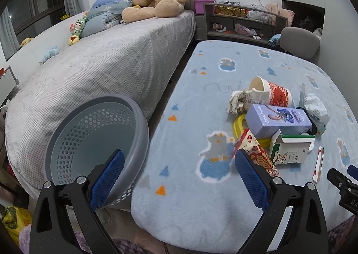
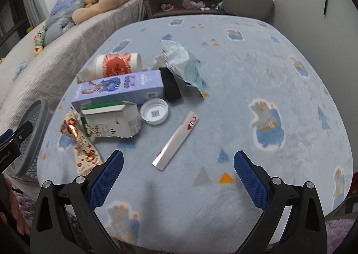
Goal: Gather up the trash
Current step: 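Grasp the white stick with the right tool while the left tool grasps the red-white snack wrapper, then carry the stick and wrapper over the gray wastebasket and open both tools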
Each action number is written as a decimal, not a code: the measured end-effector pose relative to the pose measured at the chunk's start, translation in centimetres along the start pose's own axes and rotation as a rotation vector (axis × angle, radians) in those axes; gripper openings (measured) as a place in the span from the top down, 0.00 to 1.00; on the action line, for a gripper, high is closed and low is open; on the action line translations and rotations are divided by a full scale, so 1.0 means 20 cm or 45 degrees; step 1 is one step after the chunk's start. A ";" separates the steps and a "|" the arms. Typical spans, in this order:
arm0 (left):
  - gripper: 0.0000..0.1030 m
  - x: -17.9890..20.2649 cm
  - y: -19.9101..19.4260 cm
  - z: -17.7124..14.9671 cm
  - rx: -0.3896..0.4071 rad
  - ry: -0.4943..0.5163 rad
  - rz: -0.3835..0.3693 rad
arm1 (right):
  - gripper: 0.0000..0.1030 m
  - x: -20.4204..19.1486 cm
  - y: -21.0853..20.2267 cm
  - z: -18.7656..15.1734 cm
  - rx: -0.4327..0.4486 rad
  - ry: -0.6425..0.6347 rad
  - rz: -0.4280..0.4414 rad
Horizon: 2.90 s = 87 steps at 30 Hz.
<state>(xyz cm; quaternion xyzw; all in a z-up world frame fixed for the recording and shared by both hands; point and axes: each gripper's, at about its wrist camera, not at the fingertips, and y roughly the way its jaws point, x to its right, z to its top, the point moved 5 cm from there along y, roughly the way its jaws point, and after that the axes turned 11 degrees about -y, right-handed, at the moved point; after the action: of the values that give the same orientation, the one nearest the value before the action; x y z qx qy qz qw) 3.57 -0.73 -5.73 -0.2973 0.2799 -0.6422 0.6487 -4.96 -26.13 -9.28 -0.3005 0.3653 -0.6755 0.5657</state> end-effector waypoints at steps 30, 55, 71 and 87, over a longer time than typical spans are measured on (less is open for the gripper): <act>0.08 0.15 0.06 -0.20 -0.202 -0.015 -0.134 | 0.85 -0.03 0.09 0.00 -0.044 -0.006 -0.014; 0.09 0.41 0.26 -0.24 -0.242 -0.093 -0.132 | 0.85 0.08 -0.01 0.01 0.028 0.076 0.136; 0.72 0.39 0.22 -0.28 -0.285 -0.033 -0.221 | 0.85 0.05 -0.01 0.00 0.029 0.060 0.144; 0.75 0.05 0.00 -0.01 -0.144 -0.047 -0.231 | 0.85 -0.27 -0.10 0.14 0.054 -0.046 0.222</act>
<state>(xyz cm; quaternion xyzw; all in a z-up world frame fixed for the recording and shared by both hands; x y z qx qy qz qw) 3.38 -1.65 -5.79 -0.3693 0.2756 -0.6760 0.5751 -2.78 -21.01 -6.14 -0.2677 0.3654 -0.6257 0.6351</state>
